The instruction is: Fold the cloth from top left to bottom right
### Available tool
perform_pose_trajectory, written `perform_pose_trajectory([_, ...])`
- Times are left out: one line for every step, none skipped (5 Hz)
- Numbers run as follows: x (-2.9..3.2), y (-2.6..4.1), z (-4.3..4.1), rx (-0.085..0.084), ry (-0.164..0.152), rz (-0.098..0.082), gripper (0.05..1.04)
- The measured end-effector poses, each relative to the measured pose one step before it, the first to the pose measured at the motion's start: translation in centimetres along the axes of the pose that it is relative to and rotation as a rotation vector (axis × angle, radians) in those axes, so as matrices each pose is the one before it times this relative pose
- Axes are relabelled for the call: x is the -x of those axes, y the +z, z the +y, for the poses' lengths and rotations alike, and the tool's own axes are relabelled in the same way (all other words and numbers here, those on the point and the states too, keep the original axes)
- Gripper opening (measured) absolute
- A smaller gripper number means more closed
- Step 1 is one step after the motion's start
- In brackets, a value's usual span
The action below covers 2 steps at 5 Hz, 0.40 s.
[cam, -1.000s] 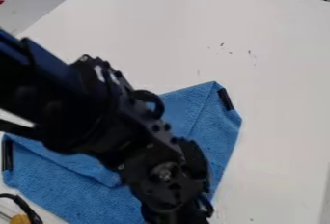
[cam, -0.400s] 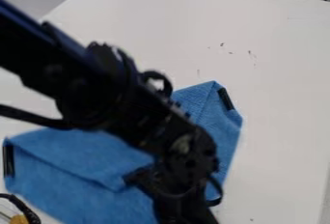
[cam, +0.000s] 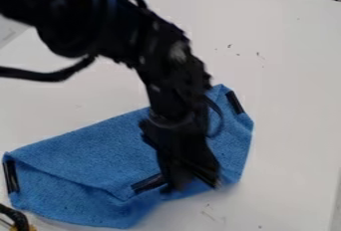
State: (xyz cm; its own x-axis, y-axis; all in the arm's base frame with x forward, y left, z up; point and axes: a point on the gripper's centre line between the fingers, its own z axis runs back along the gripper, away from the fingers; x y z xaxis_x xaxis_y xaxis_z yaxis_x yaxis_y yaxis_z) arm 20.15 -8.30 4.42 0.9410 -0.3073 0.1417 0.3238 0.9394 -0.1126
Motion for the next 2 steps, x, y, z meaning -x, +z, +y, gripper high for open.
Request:
perform_pose_trajectory([-0.837,-0.296,3.938,0.0602,-0.0177,-0.0136,0.071])
perform_pose_trajectory([0.167,-1.661,2.203,0.0442,-0.0312,0.0235,0.071])
